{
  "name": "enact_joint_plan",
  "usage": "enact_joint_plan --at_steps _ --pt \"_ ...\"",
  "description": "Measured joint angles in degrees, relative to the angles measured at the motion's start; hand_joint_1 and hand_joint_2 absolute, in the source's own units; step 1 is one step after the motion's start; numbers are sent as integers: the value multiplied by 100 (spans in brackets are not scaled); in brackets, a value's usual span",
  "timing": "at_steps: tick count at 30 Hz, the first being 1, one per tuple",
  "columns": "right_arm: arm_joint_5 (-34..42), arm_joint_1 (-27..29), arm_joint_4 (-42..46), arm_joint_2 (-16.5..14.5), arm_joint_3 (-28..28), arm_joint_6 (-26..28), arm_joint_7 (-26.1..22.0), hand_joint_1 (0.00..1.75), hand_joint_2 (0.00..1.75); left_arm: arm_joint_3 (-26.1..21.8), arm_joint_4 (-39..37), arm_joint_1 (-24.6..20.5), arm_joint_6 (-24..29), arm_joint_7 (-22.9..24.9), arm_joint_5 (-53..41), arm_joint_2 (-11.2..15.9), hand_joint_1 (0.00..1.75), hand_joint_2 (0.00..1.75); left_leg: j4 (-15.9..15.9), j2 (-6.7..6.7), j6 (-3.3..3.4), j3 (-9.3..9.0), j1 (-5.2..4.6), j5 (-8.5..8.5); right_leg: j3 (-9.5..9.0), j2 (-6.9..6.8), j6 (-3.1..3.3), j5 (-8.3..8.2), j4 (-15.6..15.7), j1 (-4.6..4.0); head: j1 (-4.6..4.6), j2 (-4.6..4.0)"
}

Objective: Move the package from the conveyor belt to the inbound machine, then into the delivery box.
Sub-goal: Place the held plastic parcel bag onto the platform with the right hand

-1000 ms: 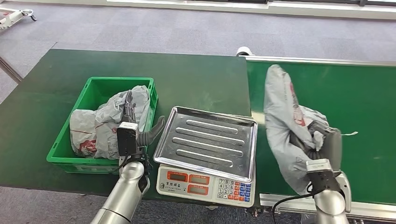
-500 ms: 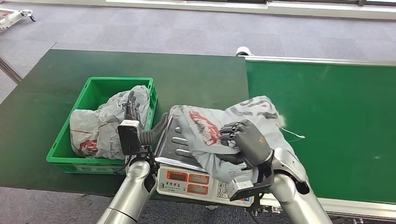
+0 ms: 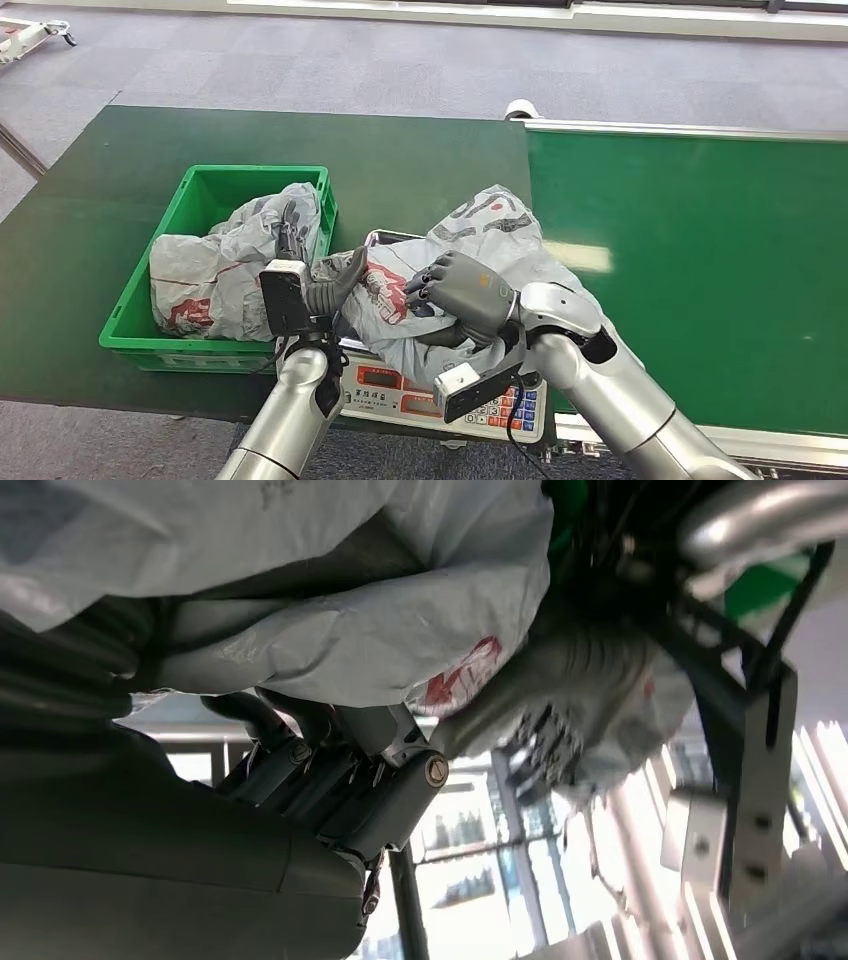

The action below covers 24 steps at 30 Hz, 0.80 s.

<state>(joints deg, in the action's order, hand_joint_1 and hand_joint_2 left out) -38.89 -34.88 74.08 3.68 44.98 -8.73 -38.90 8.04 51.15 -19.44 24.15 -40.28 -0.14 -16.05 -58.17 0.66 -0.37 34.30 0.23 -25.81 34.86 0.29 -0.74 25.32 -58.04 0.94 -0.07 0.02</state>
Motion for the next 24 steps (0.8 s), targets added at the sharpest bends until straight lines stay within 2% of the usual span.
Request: enact_joint_plan --at_steps 3,5,7,9,11,13,15,19,22,23,24 --pt "202 -311 -337 -79 415 -367 102 173 175 -1 -8 6 1 1 15 -5 0 175 0 1 -1 0 1 2 0 -1 1 -1 0 -2 1 0" --pt "389 -456 -538 -143 646 -480 165 162 175 -2 -9 11 10 1 16 -5 0 175 0 3 -2 0 3 4 -1 -2 1 -1 -1 -4 0 0" --pt "625 -541 -697 -182 787 -458 239 130 175 -3 -7 20 25 2 16 -5 0 175 0 4 -3 1 5 4 -1 -2 2 -2 -1 -6 0 0" --pt "859 -598 -820 -192 853 -409 300 72 175 -5 -4 38 30 2 16 0 0 175 0 5 -3 2 6 4 0 -2 2 -2 -1 -6 1 0" --pt "1019 -643 -909 -191 897 -374 324 23 175 -7 -3 53 32 1 16 6 0 175 0 5 -3 2 6 3 0 -2 2 -2 -1 -6 0 0" --pt "1150 -661 -963 -184 916 -296 323 3 175 -8 -3 61 33 1 15 9 0 175 -1 5 -3 2 6 3 1 -2 2 -1 -1 -5 -1 0" --pt "1274 -653 -990 -157 914 -141 309 0 175 -9 -3 72 34 2 14 13 0 175 -1 5 -3 1 5 3 1 -2 2 -1 0 -5 -1 0" --pt "1371 -545 -974 -50 861 224 285 0 0 -9 2 96 35 -1 7 25 0 175 -1 4 -3 1 5 3 2 -2 2 -1 0 -5 0 0" --pt "1411 -404 -851 28 737 492 292 0 131 -9 11 109 36 -1 -4 34 0 175 -1 3 -3 1 5 3 4 -1 2 -1 0 -6 -1 0" --pt "1462 -345 -784 50 665 595 293 0 131 -9 13 111 37 -1 -6 37 0 175 -1 3 -3 1 6 3 4 -1 2 -1 0 -6 -1 0" --pt "1547 -279 -712 69 579 682 290 0 87 -9 13 112 39 -1 -6 38 0 175 -1 3 -3 1 6 3 4 -1 2 -2 0 -6 -1 0"
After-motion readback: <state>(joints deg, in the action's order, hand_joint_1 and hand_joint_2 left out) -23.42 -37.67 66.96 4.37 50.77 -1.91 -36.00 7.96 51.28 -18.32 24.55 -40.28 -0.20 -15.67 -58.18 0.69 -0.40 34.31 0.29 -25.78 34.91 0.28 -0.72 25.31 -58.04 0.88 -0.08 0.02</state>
